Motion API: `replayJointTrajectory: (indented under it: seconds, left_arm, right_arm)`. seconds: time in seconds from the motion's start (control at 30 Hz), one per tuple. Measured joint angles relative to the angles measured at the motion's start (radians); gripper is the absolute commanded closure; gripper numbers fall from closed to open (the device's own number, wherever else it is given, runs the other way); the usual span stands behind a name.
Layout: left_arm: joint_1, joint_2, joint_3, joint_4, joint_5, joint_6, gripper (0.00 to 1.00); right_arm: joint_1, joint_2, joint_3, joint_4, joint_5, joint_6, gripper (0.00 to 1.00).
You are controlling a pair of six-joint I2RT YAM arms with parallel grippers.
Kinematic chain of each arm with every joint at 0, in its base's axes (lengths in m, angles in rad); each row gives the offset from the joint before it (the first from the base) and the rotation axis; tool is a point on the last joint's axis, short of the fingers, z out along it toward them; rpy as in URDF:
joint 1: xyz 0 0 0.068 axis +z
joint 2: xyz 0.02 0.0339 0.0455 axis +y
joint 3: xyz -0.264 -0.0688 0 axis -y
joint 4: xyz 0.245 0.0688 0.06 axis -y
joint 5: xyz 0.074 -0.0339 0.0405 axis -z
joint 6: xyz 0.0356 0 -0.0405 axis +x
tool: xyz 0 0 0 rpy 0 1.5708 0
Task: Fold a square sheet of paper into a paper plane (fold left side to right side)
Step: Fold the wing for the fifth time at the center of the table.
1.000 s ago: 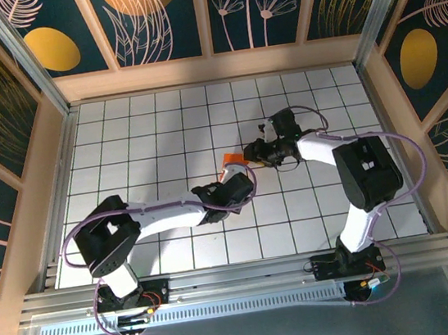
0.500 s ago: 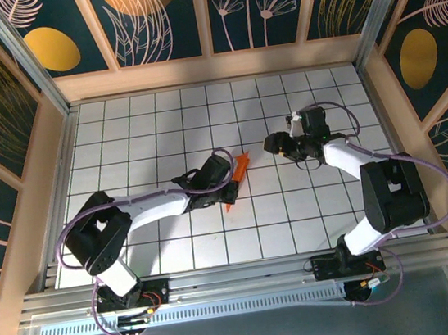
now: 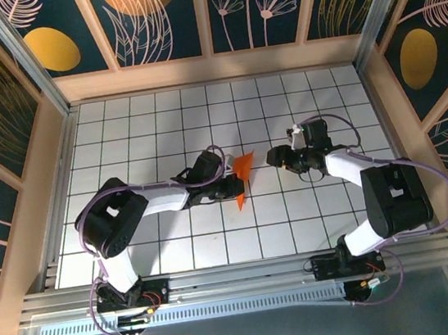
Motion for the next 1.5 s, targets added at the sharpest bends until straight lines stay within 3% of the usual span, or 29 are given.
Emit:
replayJointTrajectory:
  seconds: [0.3, 0.73, 1.5]
  left_arm:
    - [0.026, 0.058, -0.097, 0.309, 0.098, -0.215, 1.00]
    - [0.031, 0.126, -0.212, 0.689, 0.134, -0.446, 1.00]
    - [0.031, 0.219, -0.227, 0.886, 0.149, -0.587, 1.00]
  right_arm:
    - [0.038, -0.002, -0.045, 0.098, -0.023, 0.069, 0.45]
    - [0.118, 0.068, -0.054, 0.234, -0.026, 0.200, 0.52]
    - [0.160, 0.169, -0.014, 0.302, -0.021, 0.255, 0.56]
